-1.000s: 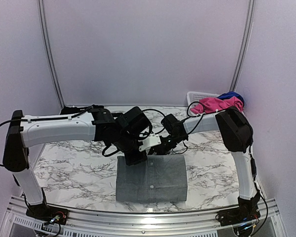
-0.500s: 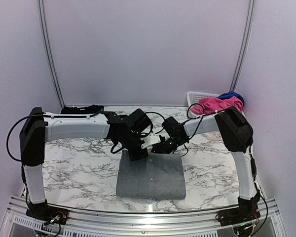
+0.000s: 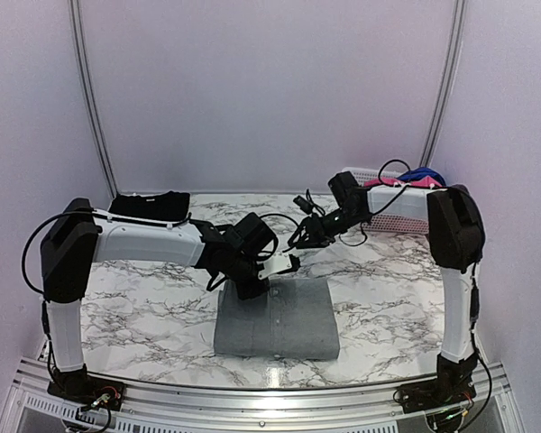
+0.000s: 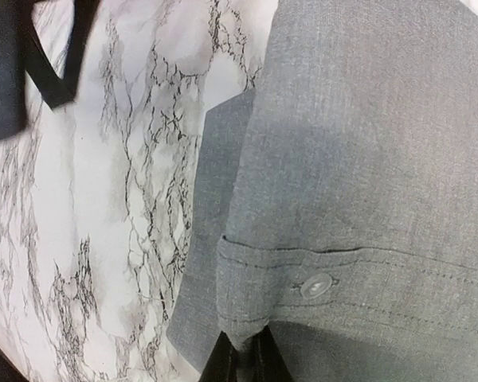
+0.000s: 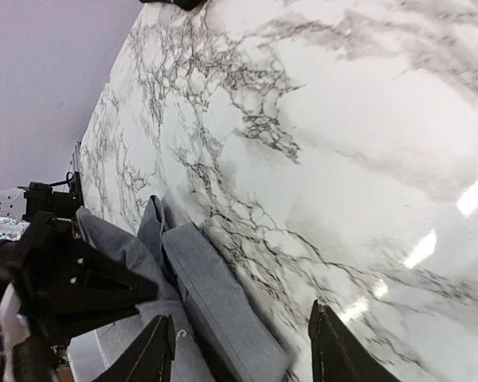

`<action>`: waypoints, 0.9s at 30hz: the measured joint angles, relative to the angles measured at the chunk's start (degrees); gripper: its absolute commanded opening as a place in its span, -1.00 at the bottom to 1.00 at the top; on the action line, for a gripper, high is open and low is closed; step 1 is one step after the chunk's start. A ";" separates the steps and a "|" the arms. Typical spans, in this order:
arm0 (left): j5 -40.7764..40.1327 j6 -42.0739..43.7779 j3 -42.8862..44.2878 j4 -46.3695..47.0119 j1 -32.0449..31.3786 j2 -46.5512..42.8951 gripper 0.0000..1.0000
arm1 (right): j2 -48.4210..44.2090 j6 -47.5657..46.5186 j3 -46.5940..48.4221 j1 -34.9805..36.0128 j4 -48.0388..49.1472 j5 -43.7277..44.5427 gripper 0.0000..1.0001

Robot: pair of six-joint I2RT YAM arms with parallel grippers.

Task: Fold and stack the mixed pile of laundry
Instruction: Fold the 2/3-rectangle-folded shirt at the center of the board, then smooth out the square-folded shirt at the center of the board.

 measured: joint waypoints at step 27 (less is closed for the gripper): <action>13.31 -41.13 -25.42 14.19 14.01 -26.38 0.82 | -23.28 4.09 -33.59 -4.52 12.79 4.61 0.25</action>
